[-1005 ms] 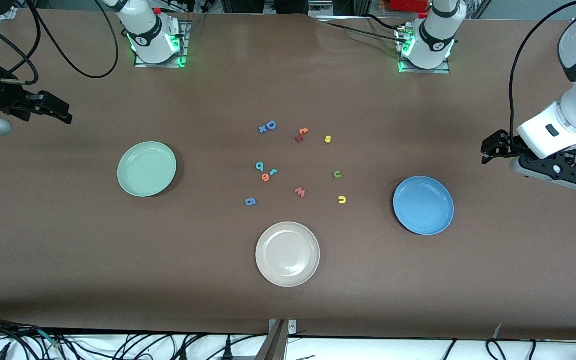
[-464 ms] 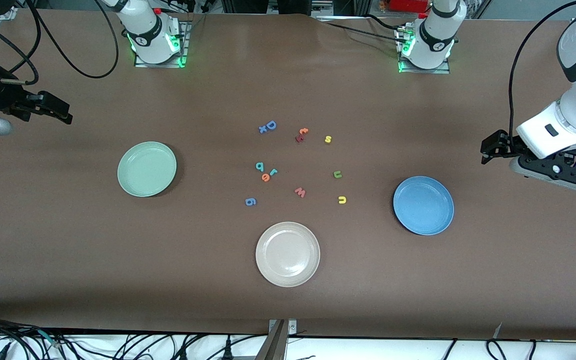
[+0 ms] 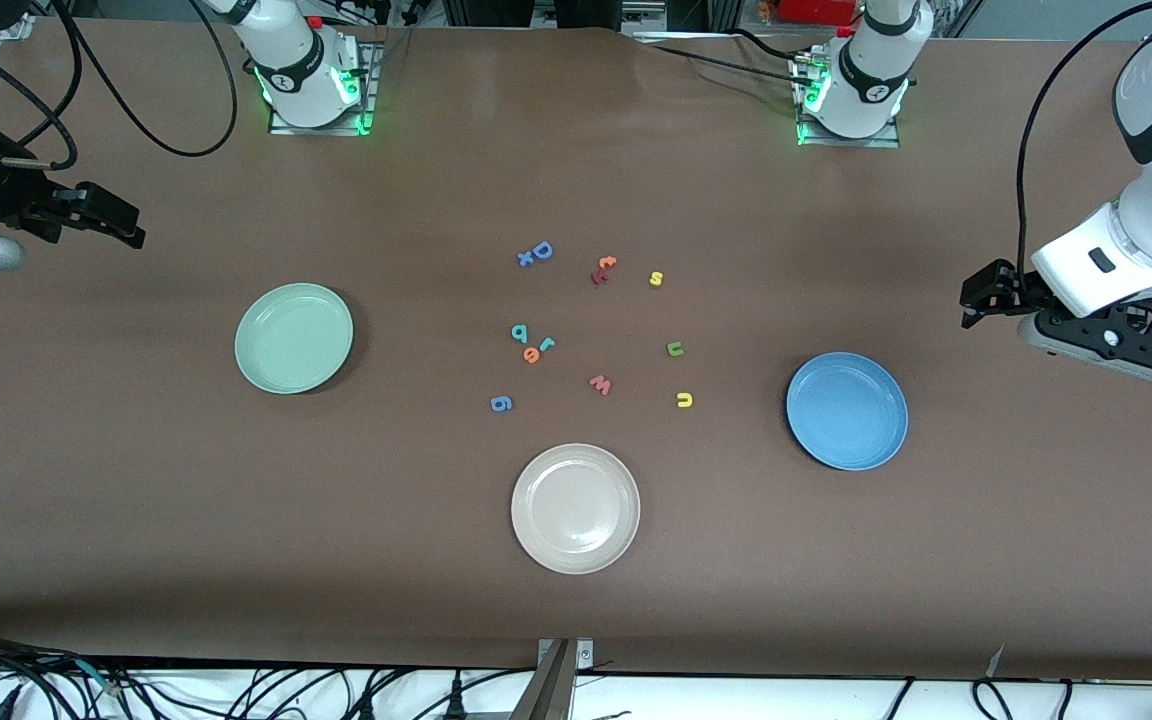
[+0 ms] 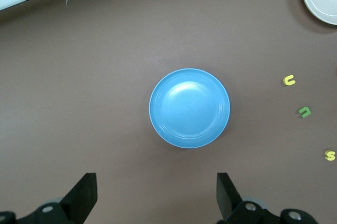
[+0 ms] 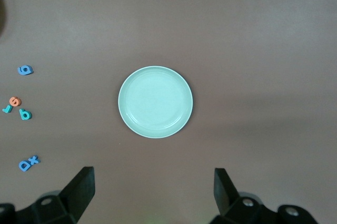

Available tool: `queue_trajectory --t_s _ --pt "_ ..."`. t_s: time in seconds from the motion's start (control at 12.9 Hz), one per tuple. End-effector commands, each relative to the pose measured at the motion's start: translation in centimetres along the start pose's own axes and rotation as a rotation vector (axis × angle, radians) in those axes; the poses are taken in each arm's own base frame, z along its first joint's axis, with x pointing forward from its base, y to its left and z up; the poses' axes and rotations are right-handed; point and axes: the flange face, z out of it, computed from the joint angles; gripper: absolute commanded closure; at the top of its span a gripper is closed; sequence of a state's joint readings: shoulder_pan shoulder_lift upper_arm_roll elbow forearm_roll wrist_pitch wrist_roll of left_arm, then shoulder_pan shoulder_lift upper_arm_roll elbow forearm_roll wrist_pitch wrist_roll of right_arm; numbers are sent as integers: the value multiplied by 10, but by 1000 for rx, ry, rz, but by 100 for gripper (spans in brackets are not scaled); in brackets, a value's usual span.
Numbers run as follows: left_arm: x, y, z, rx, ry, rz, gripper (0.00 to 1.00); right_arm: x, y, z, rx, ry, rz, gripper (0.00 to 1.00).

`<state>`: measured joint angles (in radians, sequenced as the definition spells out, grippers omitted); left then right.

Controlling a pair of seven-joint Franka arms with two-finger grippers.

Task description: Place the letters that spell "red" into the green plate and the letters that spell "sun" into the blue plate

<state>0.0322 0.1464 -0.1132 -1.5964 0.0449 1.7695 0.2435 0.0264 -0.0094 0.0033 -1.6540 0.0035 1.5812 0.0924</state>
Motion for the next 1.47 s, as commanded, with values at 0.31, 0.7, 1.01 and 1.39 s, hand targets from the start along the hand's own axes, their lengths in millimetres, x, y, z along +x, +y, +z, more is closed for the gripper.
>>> queue_trajectory --t_s 0.31,0.7,1.01,1.39 --pt "0 3 -9 -26 7 -8 0 -1 -9 2 -6 -16 -14 0" --pt "0 3 -9 -26 7 -10 0 -2 -17 30 -22 -132 -21 0" --pt "0 5 -9 -26 7 -8 0 8 -25 52 -27 -168 -24 0" --pt "11 45 -3 -42 -3 -75 0 33 -105 114 -52 -171 -43 0"
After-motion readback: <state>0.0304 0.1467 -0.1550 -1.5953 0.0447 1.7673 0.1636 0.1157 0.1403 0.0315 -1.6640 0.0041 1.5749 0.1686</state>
